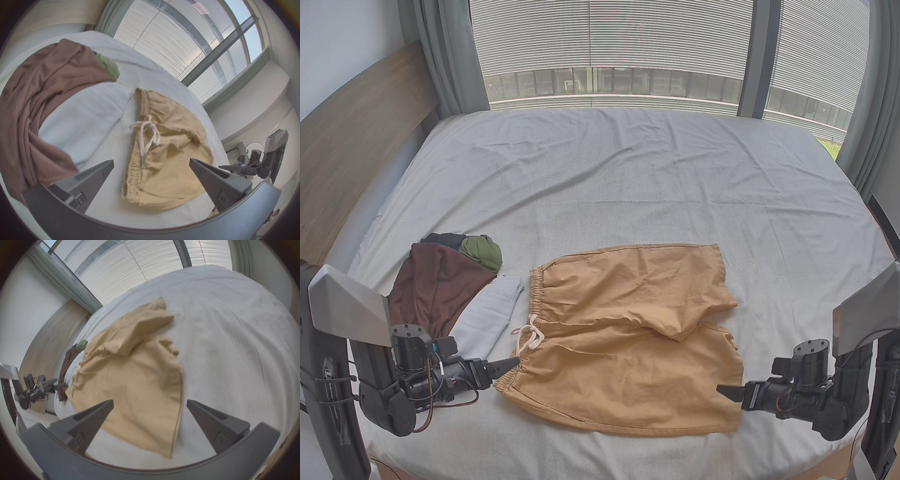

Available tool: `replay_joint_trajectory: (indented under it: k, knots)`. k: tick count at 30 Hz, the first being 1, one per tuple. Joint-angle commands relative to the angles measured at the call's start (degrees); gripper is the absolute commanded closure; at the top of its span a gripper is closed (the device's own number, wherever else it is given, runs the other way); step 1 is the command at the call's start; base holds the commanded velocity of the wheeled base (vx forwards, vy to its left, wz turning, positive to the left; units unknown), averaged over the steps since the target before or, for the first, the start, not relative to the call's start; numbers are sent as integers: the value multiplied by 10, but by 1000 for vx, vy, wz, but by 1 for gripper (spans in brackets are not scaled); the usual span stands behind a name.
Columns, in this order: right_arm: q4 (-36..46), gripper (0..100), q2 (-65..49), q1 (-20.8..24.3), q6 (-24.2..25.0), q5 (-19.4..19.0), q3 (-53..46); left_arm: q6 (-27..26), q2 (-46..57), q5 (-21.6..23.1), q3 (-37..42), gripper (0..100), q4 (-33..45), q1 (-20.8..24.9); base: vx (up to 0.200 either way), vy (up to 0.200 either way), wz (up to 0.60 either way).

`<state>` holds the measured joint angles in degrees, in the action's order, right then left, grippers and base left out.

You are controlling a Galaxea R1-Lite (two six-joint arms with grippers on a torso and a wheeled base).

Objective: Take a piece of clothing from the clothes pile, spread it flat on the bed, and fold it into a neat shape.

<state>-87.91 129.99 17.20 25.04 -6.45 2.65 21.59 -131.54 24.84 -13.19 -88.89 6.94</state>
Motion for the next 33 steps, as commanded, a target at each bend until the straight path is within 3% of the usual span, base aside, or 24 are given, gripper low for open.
replay_joint_trajectory:
  k: [1,9,13,18,28,33]
  knots:
    - [0,0,-18,-30,2,-1,48,11,39,0,-34,0,0,18,0,0,0]
    - [8,0,48,-74,8,-1,170,16,24,-2,-44,0,0,19,0,0,0]
    - [77,0,62,-84,13,-13,235,17,22,-2,-45,0,0,20,0,0,0]
    - [156,0,55,-90,62,-38,302,18,22,-2,-44,0,0,24,0,0,0]
    - [192,0,60,-79,71,-74,310,17,8,-1,-46,0,0,23,0,0,0]
    - [186,0,47,-72,146,-130,311,17,-2,-1,-50,0,-1,21,0,0,0]
